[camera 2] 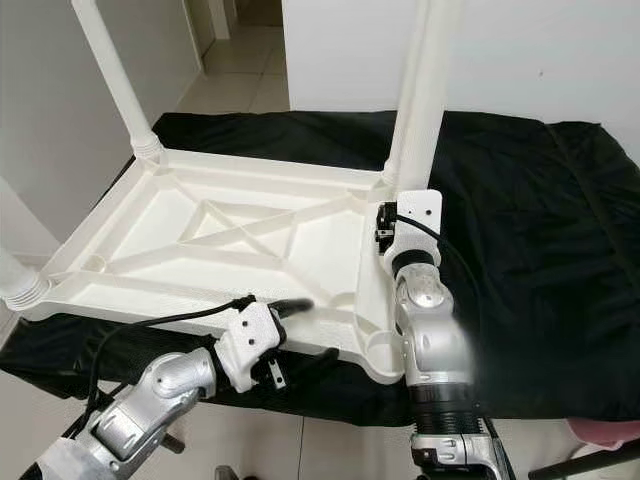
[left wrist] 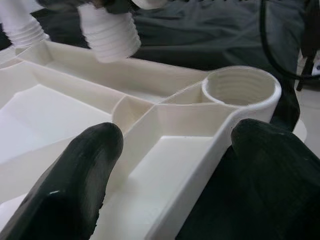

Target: Building children table

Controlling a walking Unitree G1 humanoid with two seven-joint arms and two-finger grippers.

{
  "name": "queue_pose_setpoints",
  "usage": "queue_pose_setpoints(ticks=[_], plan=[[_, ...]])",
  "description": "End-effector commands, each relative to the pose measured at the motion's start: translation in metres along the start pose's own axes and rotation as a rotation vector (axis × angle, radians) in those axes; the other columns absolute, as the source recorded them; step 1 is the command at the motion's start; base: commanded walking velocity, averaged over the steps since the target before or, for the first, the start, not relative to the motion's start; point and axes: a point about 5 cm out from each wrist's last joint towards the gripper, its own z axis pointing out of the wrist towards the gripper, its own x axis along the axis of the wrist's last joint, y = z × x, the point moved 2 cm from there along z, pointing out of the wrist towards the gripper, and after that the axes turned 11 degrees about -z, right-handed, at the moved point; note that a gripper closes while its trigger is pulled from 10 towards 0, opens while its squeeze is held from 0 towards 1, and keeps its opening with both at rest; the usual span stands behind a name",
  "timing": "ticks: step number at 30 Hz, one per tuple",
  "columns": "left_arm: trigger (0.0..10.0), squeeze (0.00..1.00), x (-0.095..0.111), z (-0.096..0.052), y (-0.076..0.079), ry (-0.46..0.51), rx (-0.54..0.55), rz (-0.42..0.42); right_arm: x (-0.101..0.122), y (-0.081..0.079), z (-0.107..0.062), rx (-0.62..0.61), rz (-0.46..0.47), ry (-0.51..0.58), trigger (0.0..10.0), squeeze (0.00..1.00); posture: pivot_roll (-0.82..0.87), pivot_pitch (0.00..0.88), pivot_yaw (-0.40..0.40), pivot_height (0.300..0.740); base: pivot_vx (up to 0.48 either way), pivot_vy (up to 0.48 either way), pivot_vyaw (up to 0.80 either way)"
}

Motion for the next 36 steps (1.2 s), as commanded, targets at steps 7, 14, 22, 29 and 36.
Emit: queue_pose_setpoints(ticks=[7, 14, 22, 29, 36], plan=[[10.0, 0.00, -0.021, -0.001, 0.011, -0.150, -0.199, 0.076, 0.005, -0.002, 0.002, 0.008, -0.003, 0.012, 10.0, 0.00, -0.08, 0.074, 0.055, 0.740, 0.000, 0.000, 0.00], [10.0, 0.00, -0.027, 0.008, -0.008, -0.199, -0.143, 0.160, 0.003, 0.000, 0.000, -0.002, -0.004, 0.006, 10.0, 0.00, -0.09, 0.077, 0.064, 0.740, 0.000, 0.000, 0.00], [10.0, 0.00, -0.017, 0.030, -0.024, -0.162, -0.096, 0.204, 0.002, -0.003, -0.002, 0.002, 0.001, 0.000, 10.0, 0.00, -0.09, 0.076, 0.066, 0.740, 0.000, 0.000, 0.00], [10.0, 0.00, -0.010, 0.045, -0.038, -0.149, -0.053, 0.245, 0.002, -0.003, -0.002, 0.004, -0.001, 0.002, 10.0, 0.00, -0.10, 0.064, 0.068, 0.740, 0.000, 0.000, 0.00], [10.0, 0.00, -0.004, 0.051, -0.058, -0.145, 0.033, 0.272, 0.003, -0.002, -0.002, -0.004, 0.006, 0.009, 10.0, 0.00, -0.10, 0.067, 0.069, 0.740, 0.000, 0.000, 0.00]])
